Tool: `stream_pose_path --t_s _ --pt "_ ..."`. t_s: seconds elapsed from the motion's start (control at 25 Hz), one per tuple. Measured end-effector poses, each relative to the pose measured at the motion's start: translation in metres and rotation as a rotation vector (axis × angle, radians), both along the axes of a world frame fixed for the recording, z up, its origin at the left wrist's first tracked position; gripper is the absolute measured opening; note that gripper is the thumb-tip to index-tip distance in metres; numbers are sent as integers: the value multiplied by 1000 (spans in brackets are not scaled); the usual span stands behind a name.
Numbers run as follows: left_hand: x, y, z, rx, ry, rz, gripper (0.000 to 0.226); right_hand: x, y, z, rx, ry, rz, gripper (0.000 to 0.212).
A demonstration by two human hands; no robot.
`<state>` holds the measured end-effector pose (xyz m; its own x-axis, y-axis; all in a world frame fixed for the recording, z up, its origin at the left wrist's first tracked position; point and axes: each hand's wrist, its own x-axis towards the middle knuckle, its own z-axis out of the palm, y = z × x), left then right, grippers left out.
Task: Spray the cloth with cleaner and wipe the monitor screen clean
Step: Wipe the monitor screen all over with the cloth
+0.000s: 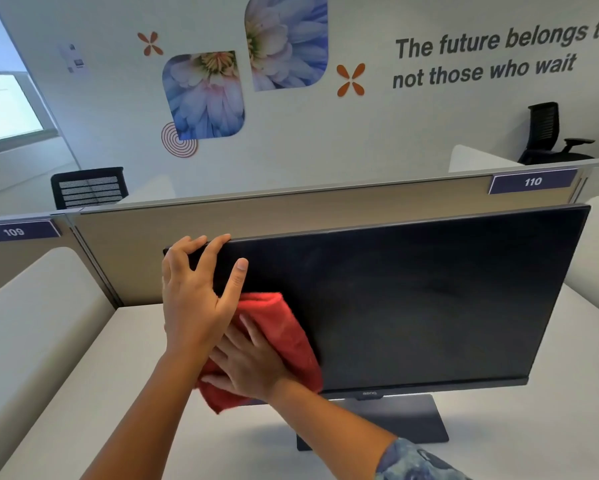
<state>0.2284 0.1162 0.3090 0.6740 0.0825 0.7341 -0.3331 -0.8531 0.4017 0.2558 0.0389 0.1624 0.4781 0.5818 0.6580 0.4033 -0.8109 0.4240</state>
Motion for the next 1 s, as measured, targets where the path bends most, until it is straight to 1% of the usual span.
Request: stream_pose_path --t_s 0.08,0.16,0.24,0.32,0.44,0.68,0.76,0.88,1.0 --pt "0 0 0 -6 -3 -2 56 -4 -7 -26 -127 -23 -7 77" --pt "0 1 0 -4 -5 -7 56 -7 -19 -40 -139 -31 -11 76" --pt "1 2 0 7 -12 -13 56 -9 -35 -46 -100 -34 -17 71" --pt "2 1 -1 12 -16 -15 54 -13 -52 -48 -31 -22 -29 69" --pt "2 -2 -4 24 -15 -17 55 -21 -78 -45 134 -17 -64 71" --pt "3 -1 -4 46 -31 -19 57 -27 -143 -22 395 -127 -198 81" --pt "2 -1 -4 59 -27 -22 58 -27 -176 -16 455 -167 -251 80" --pt "2 0 -4 65 -18 -23 58 -27 -230 -12 507 -189 -341 72" --pt "2 -1 -5 62 -13 -21 60 -33 -274 -13 594 -185 -453 74"
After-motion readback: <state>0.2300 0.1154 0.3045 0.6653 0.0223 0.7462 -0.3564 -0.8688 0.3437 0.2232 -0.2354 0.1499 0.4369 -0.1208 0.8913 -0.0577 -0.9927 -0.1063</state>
